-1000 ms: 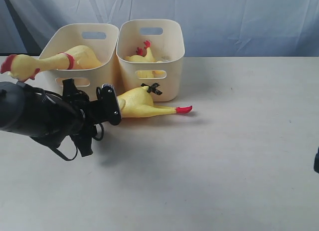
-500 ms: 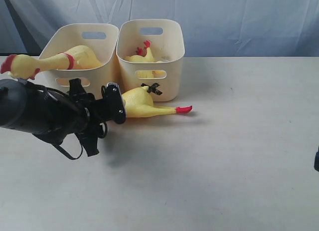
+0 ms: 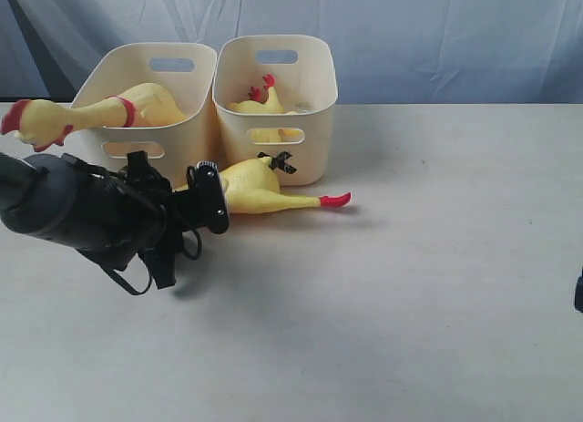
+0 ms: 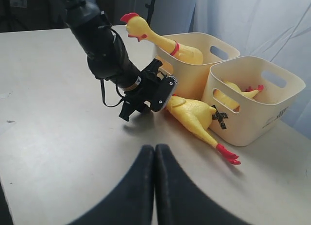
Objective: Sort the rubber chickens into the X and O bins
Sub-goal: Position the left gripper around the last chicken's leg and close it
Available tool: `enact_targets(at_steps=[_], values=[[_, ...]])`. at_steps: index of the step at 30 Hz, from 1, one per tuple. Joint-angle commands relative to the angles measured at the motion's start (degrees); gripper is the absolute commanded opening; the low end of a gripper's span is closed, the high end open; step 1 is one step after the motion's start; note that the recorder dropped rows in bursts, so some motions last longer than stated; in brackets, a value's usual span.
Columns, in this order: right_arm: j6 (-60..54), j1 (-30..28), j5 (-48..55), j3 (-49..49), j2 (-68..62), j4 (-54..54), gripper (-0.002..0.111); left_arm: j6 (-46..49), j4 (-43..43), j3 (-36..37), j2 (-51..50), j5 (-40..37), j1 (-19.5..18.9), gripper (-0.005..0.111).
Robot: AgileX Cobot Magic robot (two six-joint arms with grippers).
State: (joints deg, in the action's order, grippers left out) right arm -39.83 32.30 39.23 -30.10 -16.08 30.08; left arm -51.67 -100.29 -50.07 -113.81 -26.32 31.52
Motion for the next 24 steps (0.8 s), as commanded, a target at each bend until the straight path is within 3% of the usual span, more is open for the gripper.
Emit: enact_targets(at_steps=[1, 5, 7, 10, 12, 24], values=[[0.0, -0.3, -0.8, 0.3, 0.2, -0.1, 0.000, -0.7, 0.3, 0.0, -0.8, 0.4, 0.0, 0.053], [0.0, -0.3, -0.8, 0.3, 0.2, -0.1, 0.000, -0.9, 0.3, 0.0, -0.8, 0.4, 0.0, 0.053], [0.0, -0.3, -0.8, 0.3, 0.2, -0.1, 0.000, -0.8, 0.3, 0.0, -0.8, 0.8, 0.0, 0.047], [0.0, -0.3, -0.8, 0.3, 0.2, -0.1, 0.000, -0.8, 0.8, 0.0, -0.8, 1.8, 0.0, 0.025], [0.0, -0.3, -0.8, 0.3, 0.2, -0.1, 0.000, -0.8, 3.1, 0.0, -0.8, 2.1, 0.0, 0.017], [0.0, -0.3, -0.8, 0.3, 0.2, -0.1, 0.000, 1.9, 11.9, 0.0, 1.3, -1.5, 0.0, 0.012]])
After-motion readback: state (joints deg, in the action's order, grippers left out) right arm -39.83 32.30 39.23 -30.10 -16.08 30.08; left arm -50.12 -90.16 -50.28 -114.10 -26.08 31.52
